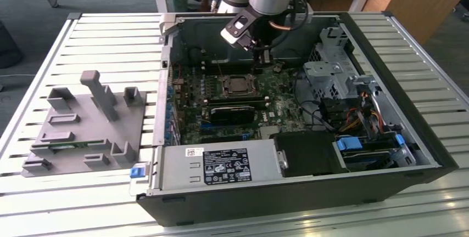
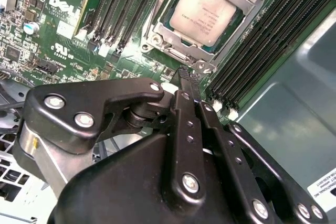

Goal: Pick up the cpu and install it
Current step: 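Close the cpu cover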

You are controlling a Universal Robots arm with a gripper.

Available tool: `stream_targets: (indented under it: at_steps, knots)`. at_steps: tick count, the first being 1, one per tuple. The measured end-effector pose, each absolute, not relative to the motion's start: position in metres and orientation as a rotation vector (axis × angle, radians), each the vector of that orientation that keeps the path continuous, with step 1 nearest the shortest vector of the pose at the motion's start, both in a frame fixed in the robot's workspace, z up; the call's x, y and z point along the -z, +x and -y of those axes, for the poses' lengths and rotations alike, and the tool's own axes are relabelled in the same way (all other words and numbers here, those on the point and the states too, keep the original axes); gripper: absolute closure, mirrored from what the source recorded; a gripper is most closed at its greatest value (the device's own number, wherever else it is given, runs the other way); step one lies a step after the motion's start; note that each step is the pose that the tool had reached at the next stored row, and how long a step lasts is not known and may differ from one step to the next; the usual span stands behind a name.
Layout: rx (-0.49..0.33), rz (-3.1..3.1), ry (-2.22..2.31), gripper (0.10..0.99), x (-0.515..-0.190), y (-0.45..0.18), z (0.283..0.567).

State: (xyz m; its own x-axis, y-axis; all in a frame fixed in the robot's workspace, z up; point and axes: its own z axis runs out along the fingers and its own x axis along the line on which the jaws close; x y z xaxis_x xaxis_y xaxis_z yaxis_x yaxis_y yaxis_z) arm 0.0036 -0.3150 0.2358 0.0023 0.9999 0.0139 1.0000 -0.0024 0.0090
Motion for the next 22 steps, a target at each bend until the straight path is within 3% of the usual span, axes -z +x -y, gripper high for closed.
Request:
stream_targets:
  at_steps: [22]
  knots:
    - [0.025,2.216,-2.221,0.98,-0.227,-0.024,0.315]
